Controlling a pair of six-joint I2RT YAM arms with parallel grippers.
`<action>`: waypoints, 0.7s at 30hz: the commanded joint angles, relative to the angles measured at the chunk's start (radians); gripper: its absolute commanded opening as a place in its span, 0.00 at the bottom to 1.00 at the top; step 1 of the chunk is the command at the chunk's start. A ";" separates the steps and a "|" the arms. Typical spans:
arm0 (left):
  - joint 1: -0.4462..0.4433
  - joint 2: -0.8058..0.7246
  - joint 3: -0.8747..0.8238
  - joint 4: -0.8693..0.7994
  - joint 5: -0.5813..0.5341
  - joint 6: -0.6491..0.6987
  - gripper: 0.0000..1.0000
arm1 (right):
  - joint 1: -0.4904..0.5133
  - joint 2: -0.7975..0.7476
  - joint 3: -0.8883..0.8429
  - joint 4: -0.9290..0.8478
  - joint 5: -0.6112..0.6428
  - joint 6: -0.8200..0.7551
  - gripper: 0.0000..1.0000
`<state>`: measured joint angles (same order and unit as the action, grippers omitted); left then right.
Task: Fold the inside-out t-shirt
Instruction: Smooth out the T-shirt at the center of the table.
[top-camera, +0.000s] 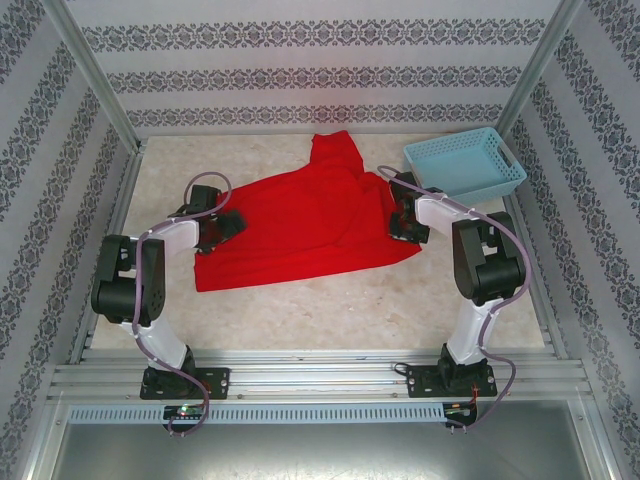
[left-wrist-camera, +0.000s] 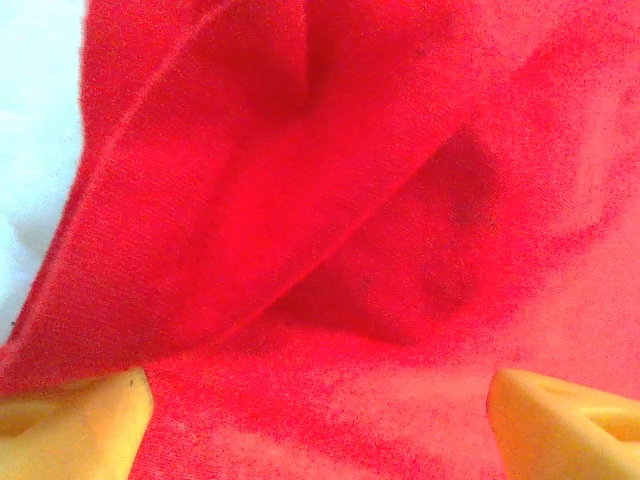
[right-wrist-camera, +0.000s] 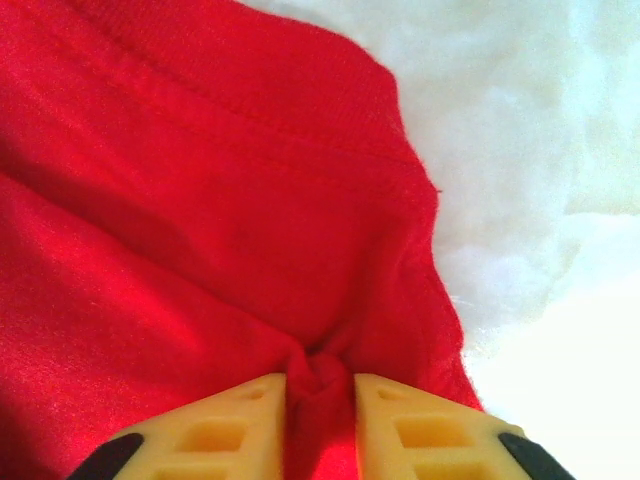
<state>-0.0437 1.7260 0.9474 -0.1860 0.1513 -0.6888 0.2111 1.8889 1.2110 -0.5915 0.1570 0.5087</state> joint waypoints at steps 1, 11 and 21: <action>0.031 0.021 -0.034 -0.014 -0.018 -0.014 0.89 | -0.011 -0.013 -0.001 -0.028 0.064 0.001 0.15; 0.039 0.010 -0.035 -0.010 0.003 -0.007 0.91 | -0.019 -0.098 -0.082 0.007 0.080 0.022 0.21; 0.034 0.010 -0.017 -0.020 0.031 0.009 0.92 | -0.009 -0.083 -0.056 0.008 0.061 -0.004 0.19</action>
<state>-0.0238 1.7252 0.9428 -0.1673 0.1692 -0.6880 0.2054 1.8160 1.1431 -0.5747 0.1940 0.5159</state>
